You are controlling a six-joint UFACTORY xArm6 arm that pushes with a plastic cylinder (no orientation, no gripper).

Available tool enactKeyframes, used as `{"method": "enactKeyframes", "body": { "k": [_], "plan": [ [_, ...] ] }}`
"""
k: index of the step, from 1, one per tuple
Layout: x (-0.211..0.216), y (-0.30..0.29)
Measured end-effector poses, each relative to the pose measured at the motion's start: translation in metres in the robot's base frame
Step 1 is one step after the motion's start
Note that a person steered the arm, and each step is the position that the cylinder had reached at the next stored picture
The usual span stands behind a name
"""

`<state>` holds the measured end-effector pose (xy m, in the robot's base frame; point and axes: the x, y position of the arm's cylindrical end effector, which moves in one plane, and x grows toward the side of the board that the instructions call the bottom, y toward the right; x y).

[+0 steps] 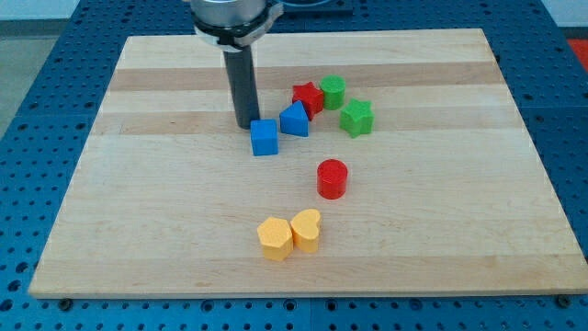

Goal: Move blue cube a bit right

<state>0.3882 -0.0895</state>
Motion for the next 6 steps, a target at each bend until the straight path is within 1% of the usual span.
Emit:
{"method": "enactKeyframes", "body": {
  "k": [1, 2, 3, 6],
  "plan": [
    [0.006, -0.021],
    [0.027, -0.024],
    [0.029, -0.019],
    [0.029, 0.032]
  ]
}}
